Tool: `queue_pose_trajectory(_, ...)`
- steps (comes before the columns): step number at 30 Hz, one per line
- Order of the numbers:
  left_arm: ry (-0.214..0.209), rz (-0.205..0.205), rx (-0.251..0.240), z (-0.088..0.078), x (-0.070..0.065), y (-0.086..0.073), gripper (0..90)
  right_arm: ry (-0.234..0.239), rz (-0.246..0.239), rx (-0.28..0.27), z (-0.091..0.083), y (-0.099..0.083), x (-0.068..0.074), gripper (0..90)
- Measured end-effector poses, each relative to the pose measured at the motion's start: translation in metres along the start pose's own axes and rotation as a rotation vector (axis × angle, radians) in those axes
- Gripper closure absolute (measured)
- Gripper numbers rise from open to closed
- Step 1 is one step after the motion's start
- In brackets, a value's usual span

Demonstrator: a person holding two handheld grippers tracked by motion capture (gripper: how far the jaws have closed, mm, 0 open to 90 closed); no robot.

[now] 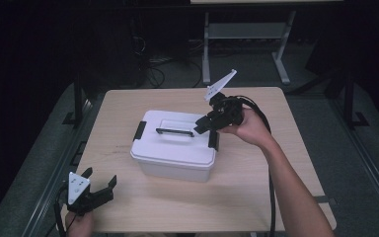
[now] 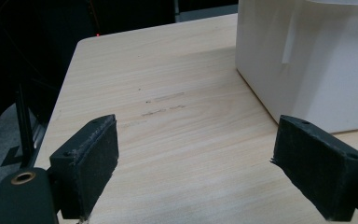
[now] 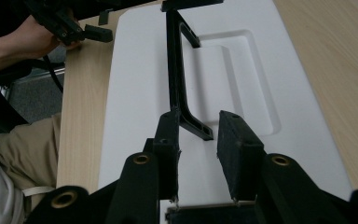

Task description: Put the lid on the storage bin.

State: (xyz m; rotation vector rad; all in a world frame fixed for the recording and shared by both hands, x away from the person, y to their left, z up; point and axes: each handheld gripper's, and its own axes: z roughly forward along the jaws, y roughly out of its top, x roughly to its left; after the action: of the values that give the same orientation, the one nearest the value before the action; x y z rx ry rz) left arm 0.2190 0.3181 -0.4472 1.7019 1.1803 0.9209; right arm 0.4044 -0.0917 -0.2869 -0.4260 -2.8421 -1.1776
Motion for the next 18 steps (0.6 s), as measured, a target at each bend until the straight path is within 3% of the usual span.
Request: queue_pose_trajectory(18,-0.004,-0.004,0.001,0.000,0.000,-0.001,13.0,-0.017,0.048,-0.003,-0.009,-0.024,0.001,63.2)
